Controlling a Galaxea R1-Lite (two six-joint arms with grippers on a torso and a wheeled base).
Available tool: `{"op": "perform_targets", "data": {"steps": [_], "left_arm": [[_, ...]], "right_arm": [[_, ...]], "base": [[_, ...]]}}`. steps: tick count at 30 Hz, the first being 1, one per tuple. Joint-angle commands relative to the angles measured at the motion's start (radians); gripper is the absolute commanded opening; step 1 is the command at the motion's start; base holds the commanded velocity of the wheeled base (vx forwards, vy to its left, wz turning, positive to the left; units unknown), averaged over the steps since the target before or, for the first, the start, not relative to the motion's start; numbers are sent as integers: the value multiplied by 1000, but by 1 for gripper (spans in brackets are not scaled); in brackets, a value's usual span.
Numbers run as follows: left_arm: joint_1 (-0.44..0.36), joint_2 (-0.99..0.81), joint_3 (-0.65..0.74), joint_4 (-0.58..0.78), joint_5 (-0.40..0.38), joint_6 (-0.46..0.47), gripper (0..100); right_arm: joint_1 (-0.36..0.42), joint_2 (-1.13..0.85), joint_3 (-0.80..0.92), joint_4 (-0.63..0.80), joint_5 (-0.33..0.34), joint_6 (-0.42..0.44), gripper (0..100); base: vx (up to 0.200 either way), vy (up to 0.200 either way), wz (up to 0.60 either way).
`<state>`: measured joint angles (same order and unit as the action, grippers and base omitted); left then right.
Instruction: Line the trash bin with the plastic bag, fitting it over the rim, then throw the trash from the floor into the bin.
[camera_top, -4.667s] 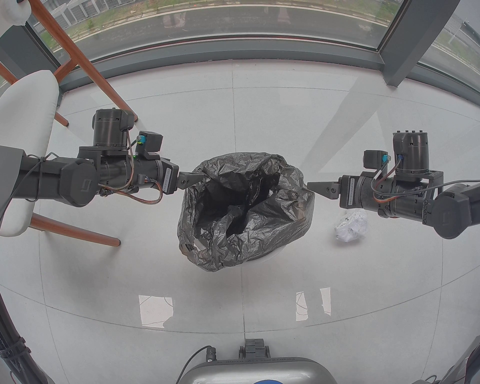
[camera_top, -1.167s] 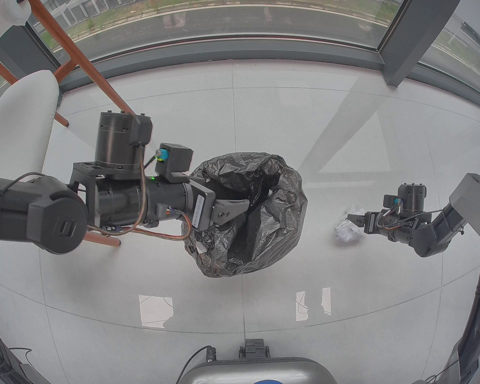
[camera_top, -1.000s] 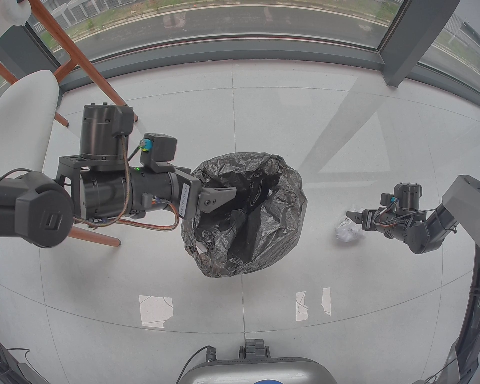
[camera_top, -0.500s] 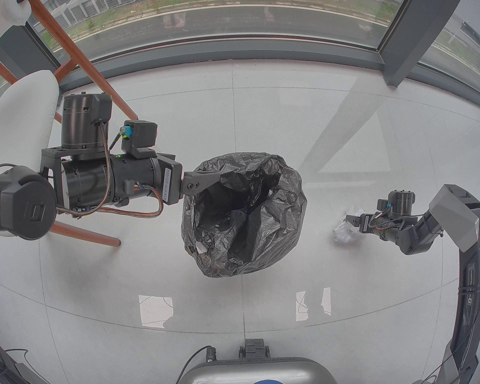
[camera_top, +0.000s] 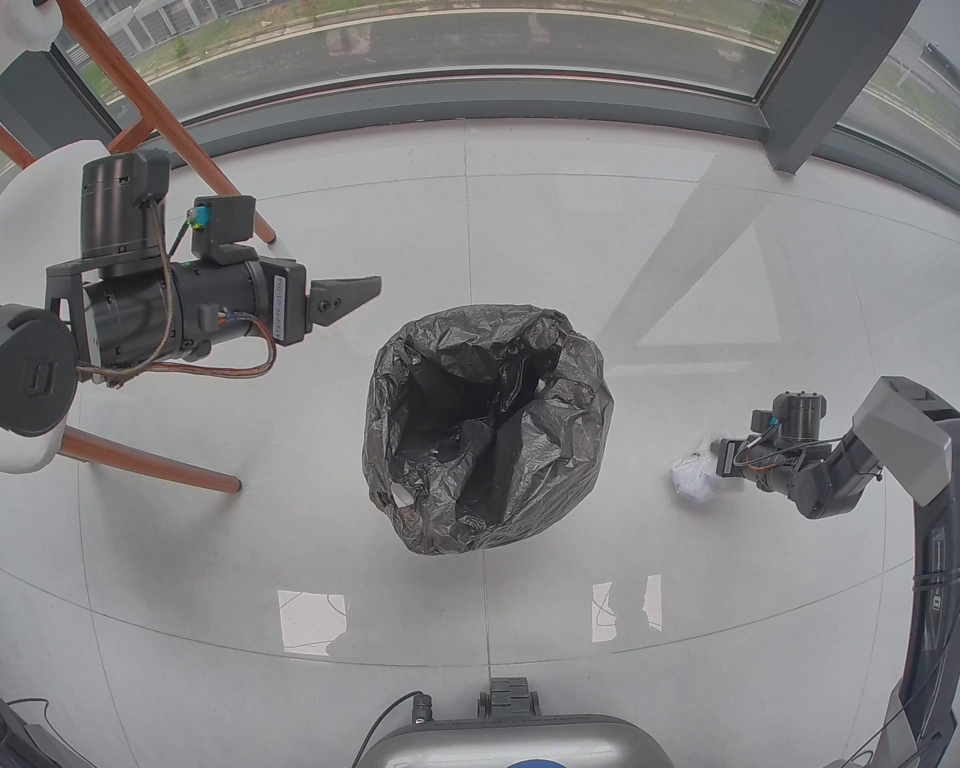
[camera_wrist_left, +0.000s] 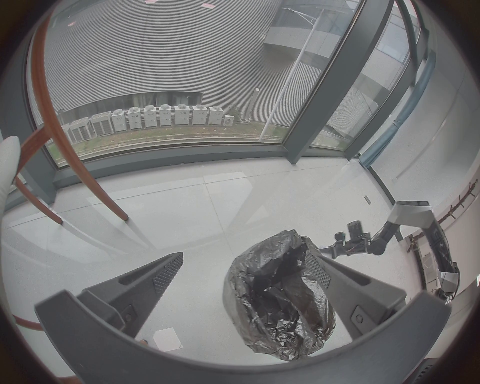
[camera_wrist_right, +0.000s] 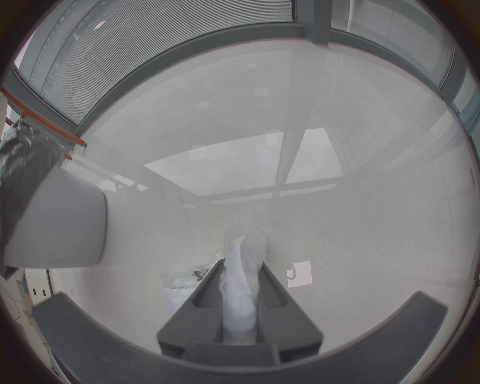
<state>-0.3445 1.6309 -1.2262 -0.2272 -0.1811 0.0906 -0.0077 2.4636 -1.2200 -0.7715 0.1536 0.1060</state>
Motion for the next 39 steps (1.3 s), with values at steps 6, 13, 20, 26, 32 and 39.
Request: {"op": "perform_targets", "data": {"steps": [6,13,20,26,32,39], "left_arm": [[237,-163,74,-3,-29,0,100],[490,-227,159,-66,-138,0,100],[550,-229,246,-254,-193,-66,100],[548,-227,247,-270,-199,-88,100],[547,-226,254,-270,-218,-88,100],[544,-223,249,-271,-219,-88,100]], "right_arm": [[-2,-558,237,20,15,8,0],[198,-947,280,360,18,8,0],[446,-1028,283,482,-71,6,0],[574,-976,278,480,-74,6,0],[614,-830,232,457,-71,9,0],[637,-609,77,370,-72,14,0]], "base": [[0,0,0],[0,0,0],[0,0,0],[0,0,0],[0,0,0],[0,0,0]]}}
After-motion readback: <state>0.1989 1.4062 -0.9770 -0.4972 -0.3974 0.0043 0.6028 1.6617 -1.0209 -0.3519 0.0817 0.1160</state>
